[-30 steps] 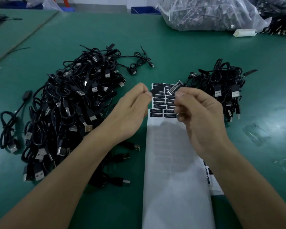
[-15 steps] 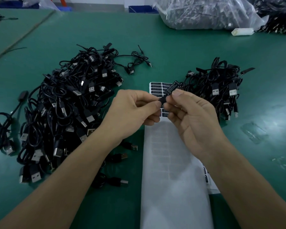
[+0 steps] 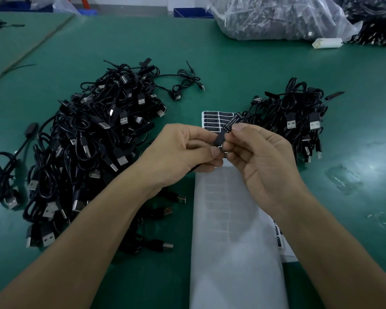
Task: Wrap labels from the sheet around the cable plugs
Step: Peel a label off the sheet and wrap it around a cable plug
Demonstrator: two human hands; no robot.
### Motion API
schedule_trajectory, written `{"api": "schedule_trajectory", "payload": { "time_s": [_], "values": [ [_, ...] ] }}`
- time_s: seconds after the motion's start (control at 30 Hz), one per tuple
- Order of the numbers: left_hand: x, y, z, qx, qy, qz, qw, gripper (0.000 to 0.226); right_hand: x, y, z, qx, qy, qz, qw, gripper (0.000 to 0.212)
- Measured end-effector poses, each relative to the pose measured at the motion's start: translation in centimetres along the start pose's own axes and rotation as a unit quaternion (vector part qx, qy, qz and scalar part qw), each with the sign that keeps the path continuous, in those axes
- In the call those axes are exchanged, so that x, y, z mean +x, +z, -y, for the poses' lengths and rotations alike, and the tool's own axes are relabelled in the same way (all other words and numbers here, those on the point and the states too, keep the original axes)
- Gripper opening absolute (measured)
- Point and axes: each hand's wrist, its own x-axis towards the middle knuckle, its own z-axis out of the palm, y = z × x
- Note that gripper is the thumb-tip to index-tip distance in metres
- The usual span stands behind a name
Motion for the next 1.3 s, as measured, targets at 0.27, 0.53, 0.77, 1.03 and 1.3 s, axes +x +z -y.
{"api": "schedule_trajectory", "payload": {
  "time_s": [0.27, 0.53, 0.77, 1.03, 1.3],
  "values": [
    [-0.16, 0.01, -0.05, 0.002, -0.021, -0.007, 1.000, 0.007, -0.07, -0.14, -0.03, -0.081, -0.036, 0.009, 0.996, 0.029],
    [-0.14, 0.10, -0.06, -0.001, -0.020, -0.019, 1.000, 0.011, -0.11, -0.35, -0.38, -0.188, -0.083, -0.004, 0.979, 0.020],
    [-0.07, -0.05, 0.04, 0.006, -0.029, -0.019, 0.999, 0.015, -0.10, -0.38, -0.45, -0.228, -0.101, 0.001, 0.969, 0.016],
    [-0.07, -0.01, 0.07, 0.003, -0.026, -0.018, 0.999, 0.009, -0.01, -0.33, -0.38, -0.253, -0.141, -0.001, 0.957, 0.027],
    [-0.12, -0.02, 0.08, 0.006, -0.024, -0.019, 1.000, 0.008, 0.01, -0.40, -0.32, -0.265, -0.146, 0.010, 0.953, 0.024]
  ]
}}
